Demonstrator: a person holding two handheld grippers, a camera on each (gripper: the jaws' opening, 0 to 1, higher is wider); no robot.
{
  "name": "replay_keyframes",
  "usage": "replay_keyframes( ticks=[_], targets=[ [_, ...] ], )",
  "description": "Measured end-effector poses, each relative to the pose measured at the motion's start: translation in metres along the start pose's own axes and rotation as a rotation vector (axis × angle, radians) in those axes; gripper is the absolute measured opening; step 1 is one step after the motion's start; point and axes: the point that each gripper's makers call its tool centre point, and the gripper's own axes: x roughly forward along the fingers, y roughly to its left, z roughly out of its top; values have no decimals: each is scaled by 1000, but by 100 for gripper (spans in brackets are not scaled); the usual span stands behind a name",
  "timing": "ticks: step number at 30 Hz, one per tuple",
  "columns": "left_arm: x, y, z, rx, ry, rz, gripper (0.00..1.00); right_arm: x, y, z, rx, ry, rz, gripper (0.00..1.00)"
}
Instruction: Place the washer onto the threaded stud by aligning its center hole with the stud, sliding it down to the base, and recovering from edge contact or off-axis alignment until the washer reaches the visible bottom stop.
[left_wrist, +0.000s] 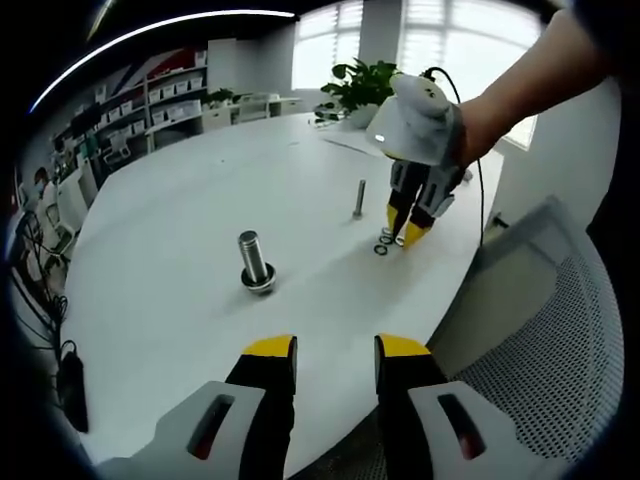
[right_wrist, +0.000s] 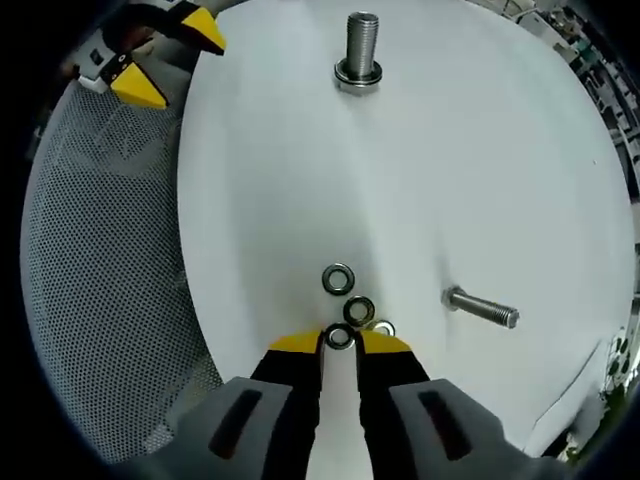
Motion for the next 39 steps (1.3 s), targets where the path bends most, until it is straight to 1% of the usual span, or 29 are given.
replay_keyframes(
  ticks=[4, 11, 15, 17, 23, 28, 32, 35, 39],
  targets=[
    [0, 0, 0, 1, 2, -1, 29, 0, -1, 0, 6, -14, 9, 13],
    [0, 0, 0, 0, 0, -3, 29, -1, 0, 0, 20, -33, -8, 13],
    [0, 1, 0, -10, -3, 0, 29, -1, 1, 0, 12, -45, -18, 13],
    [0, 1, 0, -12, -2, -2, 29, 0, 0, 0, 30, -51, -23, 13],
    [0, 0, 1, -12, -4, -4, 29, 0, 0, 1, 46, -50, -34, 13],
    [0, 0, 1, -13, -5, -8, 29, 0, -1, 0, 78, -71, -28, 13],
    [-2, 0, 2, -15, -16, -9, 29, -1, -1, 1, 98, -72, -22, 13],
    [-1, 0, 1, -15, -8, -11, 29, -1, -1, 1, 99, -72, -25, 13],
    [0, -1, -1, -16, 3, -16, 29, -1, -1, 1, 109, -94, -25, 13]
  ],
)
